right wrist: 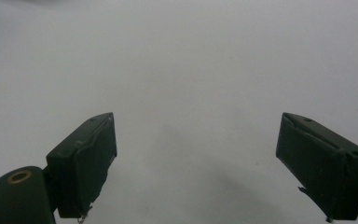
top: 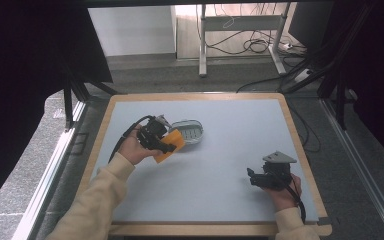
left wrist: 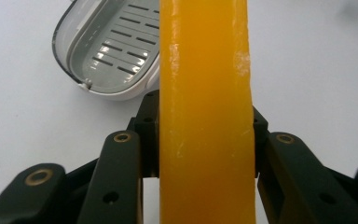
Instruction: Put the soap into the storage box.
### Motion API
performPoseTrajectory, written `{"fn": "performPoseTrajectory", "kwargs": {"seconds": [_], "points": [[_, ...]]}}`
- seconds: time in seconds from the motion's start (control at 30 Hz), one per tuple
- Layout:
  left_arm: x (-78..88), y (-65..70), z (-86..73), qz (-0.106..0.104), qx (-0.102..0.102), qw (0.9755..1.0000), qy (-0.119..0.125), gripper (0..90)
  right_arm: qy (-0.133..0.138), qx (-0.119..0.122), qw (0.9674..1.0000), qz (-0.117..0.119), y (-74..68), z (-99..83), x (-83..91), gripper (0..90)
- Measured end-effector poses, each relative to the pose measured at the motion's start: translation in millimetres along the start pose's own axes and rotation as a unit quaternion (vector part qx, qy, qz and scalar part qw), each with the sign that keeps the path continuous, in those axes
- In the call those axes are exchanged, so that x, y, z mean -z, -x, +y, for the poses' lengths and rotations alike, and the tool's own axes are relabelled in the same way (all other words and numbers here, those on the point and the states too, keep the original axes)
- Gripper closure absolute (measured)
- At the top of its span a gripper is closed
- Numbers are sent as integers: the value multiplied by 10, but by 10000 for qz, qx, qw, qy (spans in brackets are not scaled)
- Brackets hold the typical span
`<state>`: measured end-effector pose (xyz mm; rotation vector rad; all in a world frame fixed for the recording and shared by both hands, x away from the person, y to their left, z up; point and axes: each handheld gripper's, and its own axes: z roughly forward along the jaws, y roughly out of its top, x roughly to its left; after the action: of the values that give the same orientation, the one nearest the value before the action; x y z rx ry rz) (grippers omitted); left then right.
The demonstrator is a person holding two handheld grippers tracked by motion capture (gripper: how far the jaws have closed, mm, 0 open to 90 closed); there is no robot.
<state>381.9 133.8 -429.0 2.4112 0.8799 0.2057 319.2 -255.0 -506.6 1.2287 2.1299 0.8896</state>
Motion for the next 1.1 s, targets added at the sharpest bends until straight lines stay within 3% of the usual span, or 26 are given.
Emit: {"fn": "performPoseTrajectory", "kwargs": {"seconds": [0.53,0.7,1.1], "points": [[-32,-70,156,80,-68,9999,-54,618,22,0,10000,-29,6,0,7,125],[-68,-87,208,-23,-214,9998,-55,618,16,17,10000,-16,-3,2,8,125],[-121,-188,324,61,-329,9994,-64,618,25,0,10000,-16,-1,2,9,125]]}}
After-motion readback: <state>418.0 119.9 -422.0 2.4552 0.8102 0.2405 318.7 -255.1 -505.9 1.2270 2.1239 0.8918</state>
